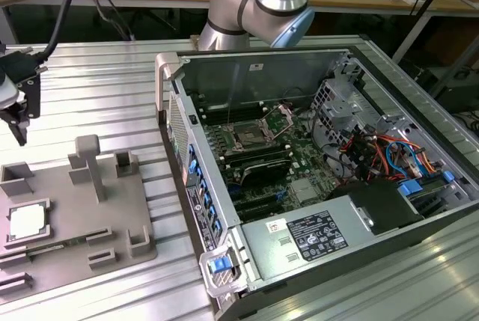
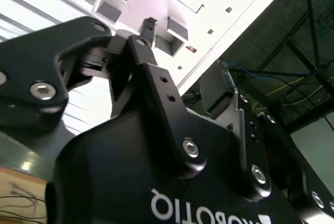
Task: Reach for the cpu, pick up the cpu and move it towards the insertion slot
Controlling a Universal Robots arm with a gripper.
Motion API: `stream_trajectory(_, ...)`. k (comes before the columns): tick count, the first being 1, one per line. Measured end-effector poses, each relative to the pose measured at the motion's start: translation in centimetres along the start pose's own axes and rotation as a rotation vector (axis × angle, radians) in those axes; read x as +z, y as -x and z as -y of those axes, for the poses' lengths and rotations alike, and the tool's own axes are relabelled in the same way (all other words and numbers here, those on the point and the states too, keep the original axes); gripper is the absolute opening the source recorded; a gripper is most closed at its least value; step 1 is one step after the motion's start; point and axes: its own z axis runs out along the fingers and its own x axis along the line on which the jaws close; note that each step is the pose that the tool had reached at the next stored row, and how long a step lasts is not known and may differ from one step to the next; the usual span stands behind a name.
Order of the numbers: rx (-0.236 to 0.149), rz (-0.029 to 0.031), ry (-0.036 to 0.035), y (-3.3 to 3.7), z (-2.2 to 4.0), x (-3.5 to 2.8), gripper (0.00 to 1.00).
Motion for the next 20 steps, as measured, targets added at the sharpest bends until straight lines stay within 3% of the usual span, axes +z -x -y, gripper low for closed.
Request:
stream_trajectory(1,-0.007,-0.0004,0.0,-0.03,0.0,0.17,0.6)
stream_trajectory(2,-0.012,-0.0005,0.0,-0.09,0.01,0.36,0.66)
stream_trajectory(20,-0.013,-0.0057,0.0004,-1.22,0.07,4.02,0.66)
